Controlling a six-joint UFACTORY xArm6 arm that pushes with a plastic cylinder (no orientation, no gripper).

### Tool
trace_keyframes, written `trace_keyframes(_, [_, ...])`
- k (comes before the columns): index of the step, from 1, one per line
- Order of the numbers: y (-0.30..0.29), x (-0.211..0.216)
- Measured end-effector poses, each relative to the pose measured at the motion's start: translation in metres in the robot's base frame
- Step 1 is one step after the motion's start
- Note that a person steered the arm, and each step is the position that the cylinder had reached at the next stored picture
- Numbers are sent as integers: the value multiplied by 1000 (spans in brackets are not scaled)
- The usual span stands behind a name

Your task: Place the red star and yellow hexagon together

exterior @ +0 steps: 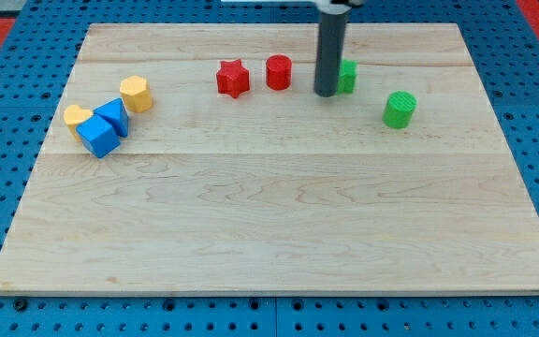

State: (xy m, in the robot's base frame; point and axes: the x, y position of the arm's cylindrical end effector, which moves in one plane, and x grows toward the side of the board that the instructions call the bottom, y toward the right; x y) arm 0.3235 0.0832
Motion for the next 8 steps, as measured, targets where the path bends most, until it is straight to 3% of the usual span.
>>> trace_keyframes(1, [11,-16])
trace_keyframes(2, [-33,40])
trace_keyframes(3, [-104,69])
trace_keyframes(4, [-145,59])
trace_keyframes(5, [-150,33])
trace_keyframes(6, [-158,-19])
trace_keyframes(7, [-212,-33])
trace_keyframes(8, [-258,-20])
